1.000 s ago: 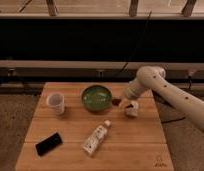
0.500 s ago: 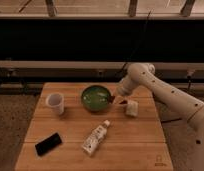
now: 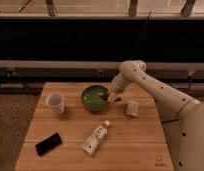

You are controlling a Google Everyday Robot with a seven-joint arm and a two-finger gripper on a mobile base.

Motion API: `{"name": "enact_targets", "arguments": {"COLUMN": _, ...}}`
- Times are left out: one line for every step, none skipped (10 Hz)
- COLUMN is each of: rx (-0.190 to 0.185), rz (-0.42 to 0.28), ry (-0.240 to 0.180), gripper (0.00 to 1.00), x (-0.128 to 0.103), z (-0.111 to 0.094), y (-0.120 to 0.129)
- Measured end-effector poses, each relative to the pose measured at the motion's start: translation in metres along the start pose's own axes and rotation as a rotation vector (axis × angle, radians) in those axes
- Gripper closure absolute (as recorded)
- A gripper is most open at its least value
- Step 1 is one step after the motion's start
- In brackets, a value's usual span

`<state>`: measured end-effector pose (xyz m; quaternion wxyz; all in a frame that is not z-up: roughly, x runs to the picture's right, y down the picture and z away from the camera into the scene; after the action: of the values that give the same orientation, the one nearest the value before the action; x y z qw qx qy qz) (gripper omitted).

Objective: Place the pepper in the ceramic bowl

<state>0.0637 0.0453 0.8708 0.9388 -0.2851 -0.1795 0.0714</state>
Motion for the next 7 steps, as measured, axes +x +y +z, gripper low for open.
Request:
{"name": "enact_targets", "arguments": {"rx": -0.002, "rz": -0.014, "ry": 0.003, "gripper": 1.0, "x": -0.011, "z": 0.006, "y": -0.005}}
{"name": "enact_targets", "arguments": {"rx": -0.003, "rz": -0.02, "ry": 0.002, "gripper": 1.0, "x": -0.019, "z": 0.01, "y": -0.007}}
{"name": "enact_targets", "arguments": {"rx": -0.004, "rz": -0.022, "ry": 0.005, "gripper": 1.0, "x": -0.02, "z": 0.011, "y": -0.009}}
{"name": "enact_targets", "arguments": {"rx": -0.003, "rz": -0.025, "ry": 0.007, "gripper": 1.0, "x": -0.019, "z": 0.012, "y": -0.011}}
{"name": "enact_targets", "arguments": {"rx": -0.002, "rz": -0.031, "ry": 0.01, "gripper": 1.0, "x": -0.02, "z": 0.013, "y": -0.013}}
{"name": "enact_targets", "arguments": {"rx": -0.004, "rz": -0.037, "ry": 0.009, "gripper": 1.0, "x": -0.024, "z": 0.016, "y": -0.014}}
{"name": "enact_targets", "arguments": {"rx": -0.005, "rz": -0.041, "ry": 0.009, "gripper": 1.0, "x": -0.03, "z": 0.019, "y": -0.014}}
